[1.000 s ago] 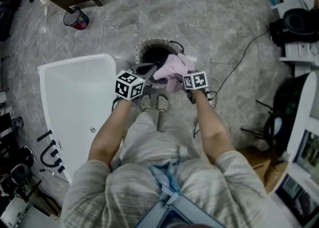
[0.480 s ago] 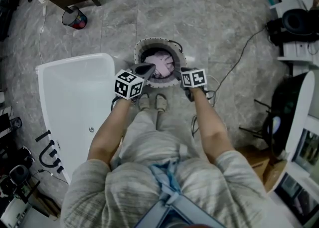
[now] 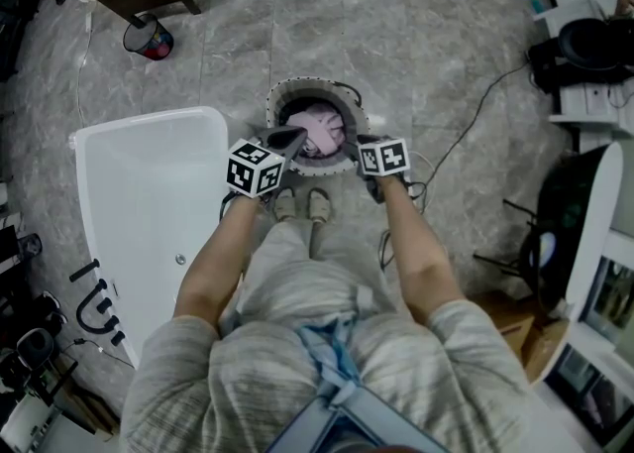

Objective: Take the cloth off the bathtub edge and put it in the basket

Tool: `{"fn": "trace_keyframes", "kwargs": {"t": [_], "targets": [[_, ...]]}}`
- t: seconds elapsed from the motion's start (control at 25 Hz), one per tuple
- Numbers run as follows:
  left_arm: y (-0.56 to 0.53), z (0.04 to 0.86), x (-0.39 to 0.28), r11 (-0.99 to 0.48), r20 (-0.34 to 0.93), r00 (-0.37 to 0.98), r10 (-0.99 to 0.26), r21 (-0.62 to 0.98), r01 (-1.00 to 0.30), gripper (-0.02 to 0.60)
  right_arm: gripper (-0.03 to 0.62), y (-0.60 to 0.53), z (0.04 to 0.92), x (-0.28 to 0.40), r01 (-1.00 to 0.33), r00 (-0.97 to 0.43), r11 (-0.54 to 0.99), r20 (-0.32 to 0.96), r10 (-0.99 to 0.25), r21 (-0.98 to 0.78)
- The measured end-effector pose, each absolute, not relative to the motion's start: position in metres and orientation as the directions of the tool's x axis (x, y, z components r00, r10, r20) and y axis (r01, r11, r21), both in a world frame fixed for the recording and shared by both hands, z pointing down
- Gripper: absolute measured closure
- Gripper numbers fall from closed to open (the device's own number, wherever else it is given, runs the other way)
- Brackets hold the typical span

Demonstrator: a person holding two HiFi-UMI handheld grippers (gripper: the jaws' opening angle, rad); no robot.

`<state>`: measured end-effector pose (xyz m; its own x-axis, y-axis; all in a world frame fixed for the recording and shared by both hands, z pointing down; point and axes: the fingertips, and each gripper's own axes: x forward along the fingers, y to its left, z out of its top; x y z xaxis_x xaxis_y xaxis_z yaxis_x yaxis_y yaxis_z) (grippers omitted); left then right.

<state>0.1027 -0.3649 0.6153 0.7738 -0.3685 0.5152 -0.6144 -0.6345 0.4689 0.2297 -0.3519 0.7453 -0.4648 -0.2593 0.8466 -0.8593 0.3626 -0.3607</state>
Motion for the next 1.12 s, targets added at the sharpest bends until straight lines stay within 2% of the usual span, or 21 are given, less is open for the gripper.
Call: {"fn": "trace_keyframes", "kwargs": {"t": [0.4, 0.72, 1.12], "targets": [[-0.366, 0.606, 0.097, -0.641, 0.507, 0.773, -0.380, 0.458, -0.616, 0.580, 0.427, -0.360, 0.714, 0.216, -0.835, -0.517, 0.390, 0.797, -0.312, -0.388], [-0.365, 0.588, 0.086, -0.650, 0.488, 0.775, -0.402, 0.445, -0.617, 0.580, 0.427, -0.359, 0.657, 0.185, -0.747, -0.650, 0.452, 0.677, -0.345, -0.488], [-0.360, 0.558, 0.084, -0.665, 0.439, 0.788, -0.431, 0.435, -0.606, 0.580, 0.427, -0.358, 0.583, 0.158, -0.683, -0.712, 0.597, 0.568, -0.413, -0.421]]}}
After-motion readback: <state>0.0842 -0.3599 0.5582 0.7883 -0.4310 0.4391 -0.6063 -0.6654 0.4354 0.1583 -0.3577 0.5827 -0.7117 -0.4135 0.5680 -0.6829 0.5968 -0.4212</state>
